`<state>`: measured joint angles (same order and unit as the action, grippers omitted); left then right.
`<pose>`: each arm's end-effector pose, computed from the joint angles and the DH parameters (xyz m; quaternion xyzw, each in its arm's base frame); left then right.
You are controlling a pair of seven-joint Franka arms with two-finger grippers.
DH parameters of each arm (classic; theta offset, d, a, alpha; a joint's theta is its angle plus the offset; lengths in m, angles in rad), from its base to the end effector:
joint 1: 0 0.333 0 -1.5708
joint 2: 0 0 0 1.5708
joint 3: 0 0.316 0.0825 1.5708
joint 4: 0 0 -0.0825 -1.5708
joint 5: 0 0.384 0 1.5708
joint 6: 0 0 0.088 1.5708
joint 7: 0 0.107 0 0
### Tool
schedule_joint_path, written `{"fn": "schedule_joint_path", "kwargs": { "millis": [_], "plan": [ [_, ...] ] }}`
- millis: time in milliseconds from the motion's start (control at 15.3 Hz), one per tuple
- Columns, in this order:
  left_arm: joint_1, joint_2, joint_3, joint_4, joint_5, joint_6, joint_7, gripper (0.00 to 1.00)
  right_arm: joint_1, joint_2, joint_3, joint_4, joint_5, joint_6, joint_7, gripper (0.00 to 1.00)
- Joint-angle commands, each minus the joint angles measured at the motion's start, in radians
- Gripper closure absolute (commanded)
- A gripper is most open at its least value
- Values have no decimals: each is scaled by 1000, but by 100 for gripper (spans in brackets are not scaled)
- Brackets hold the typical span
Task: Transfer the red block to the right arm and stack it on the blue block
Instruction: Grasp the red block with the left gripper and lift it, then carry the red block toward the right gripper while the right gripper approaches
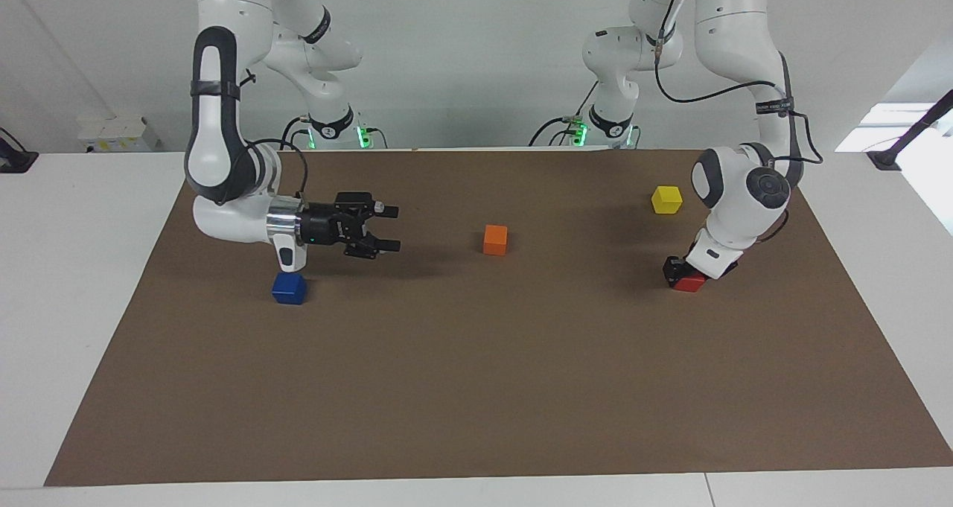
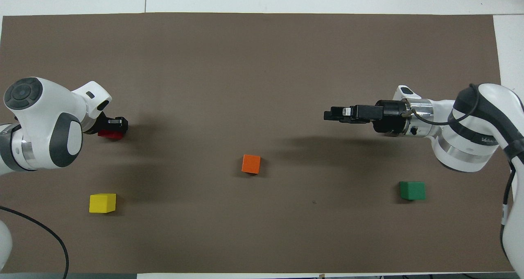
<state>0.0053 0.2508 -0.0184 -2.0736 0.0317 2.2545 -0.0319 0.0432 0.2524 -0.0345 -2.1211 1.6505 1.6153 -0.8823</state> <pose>0.5751 -0.0065 0.3032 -0.9993 0.0008 0.0347 0.0104 0.5542 0.1081 0.3378 -0.7019 0.0003 -0.0556 0.7101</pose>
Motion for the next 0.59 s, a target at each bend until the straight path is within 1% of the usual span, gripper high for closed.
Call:
{"fn": "schedule_joint_path", "kwargs": {
  "millis": [0,65,130,196,326,522],
  "plan": [
    [-19,-67,-2,80,-65,-198,-66,100,44,37,2,7,124,-84,-30,0],
    [-34,-73,0,164,-137,-322,-89,100,56,39,5,7,152,-103,-29,0],
    [-50,-74,0,249,-197,-430,-164,100,79,45,10,4,194,-135,-24,0],
    [-68,-76,-3,324,-235,-507,-281,100,98,59,11,3,254,-194,-12,0],
    [-108,-102,-31,395,-291,-564,-514,100,119,94,11,4,328,-280,8,0],
    [-116,-183,-98,403,-409,-593,-789,100,145,97,19,-2,403,-360,91,0]
  ]
}}
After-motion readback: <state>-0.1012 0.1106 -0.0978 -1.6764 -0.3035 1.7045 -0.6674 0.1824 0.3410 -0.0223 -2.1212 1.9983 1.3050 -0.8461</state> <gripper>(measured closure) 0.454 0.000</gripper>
